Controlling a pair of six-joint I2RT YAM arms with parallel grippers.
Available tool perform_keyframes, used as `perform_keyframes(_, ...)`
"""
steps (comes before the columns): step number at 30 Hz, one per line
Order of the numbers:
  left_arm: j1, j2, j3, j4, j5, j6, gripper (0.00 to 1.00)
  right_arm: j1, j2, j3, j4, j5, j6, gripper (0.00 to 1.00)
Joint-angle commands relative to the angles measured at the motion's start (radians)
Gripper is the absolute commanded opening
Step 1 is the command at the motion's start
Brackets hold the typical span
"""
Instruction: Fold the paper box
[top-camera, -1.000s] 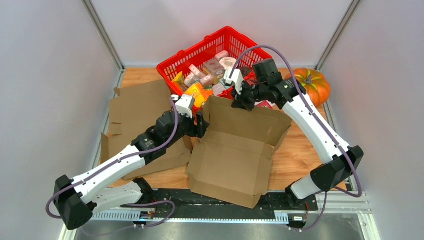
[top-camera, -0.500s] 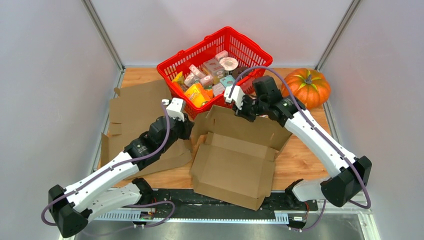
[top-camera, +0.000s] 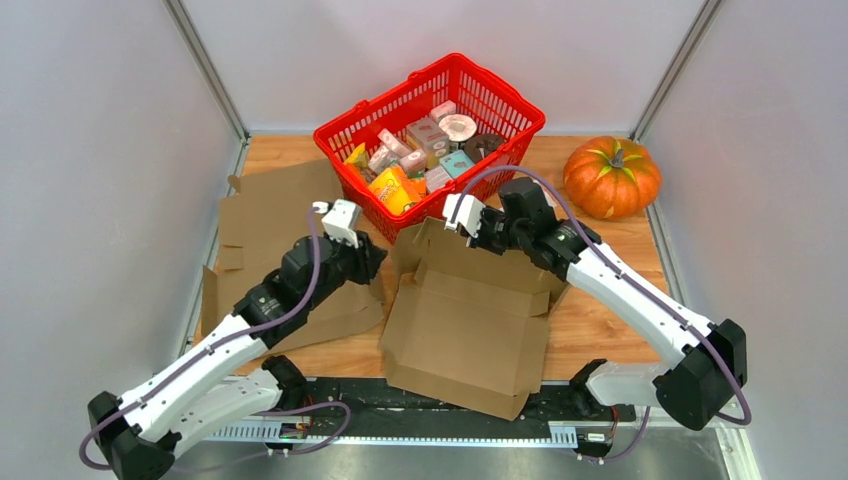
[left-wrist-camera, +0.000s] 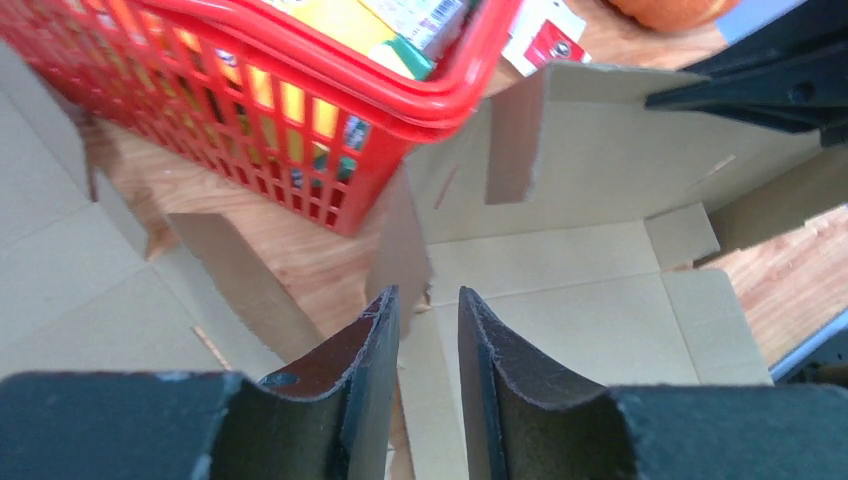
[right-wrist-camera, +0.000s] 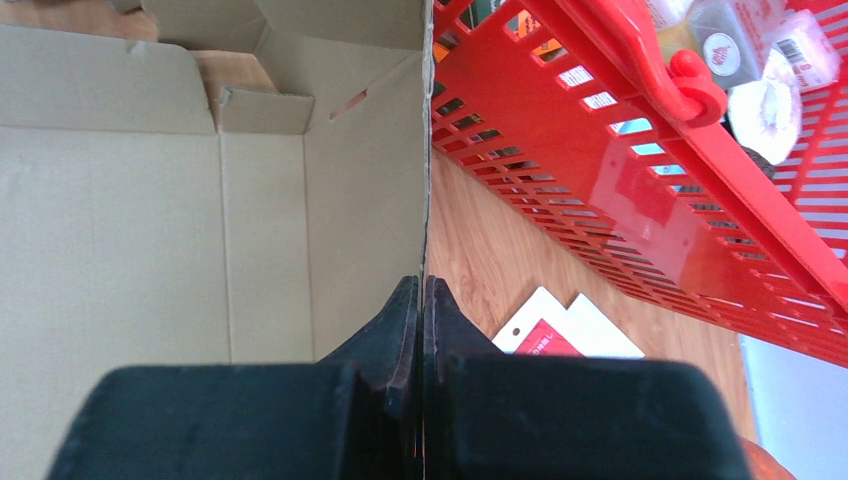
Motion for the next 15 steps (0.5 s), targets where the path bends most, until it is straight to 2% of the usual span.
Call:
perform_keyframes(1,0.132,-0.032,0.023,-0.051,0.116,0.008,0.38,0.009,-0.001,-0.023,0.025,0.042,-0.033,0.00)
perform_keyframes(5,0.261,0.058,0.055,-0.109,0.248,-0.027,0.36,0.009,0.017,-0.021,0.019,0.057,-0.033,0.00)
perform_keyframes(7,0.264,0.151,0.087,-0.122,0.315,-0.001,0.33,0.009,0.013,-0.039,0.043,0.077,-0.032,0.01)
perform_keyframes(11,0.264,0.221,0.068,0.019,0.412,-0.013,0.34,0.010,0.016,-0.055,0.065,0.103,-0.041,0.08)
perform_keyframes(15,0.264,0.302,0.112,0.021,0.451,0.003,0.37,0.010,0.019,-0.082,0.088,0.109,-0.049,0.06)
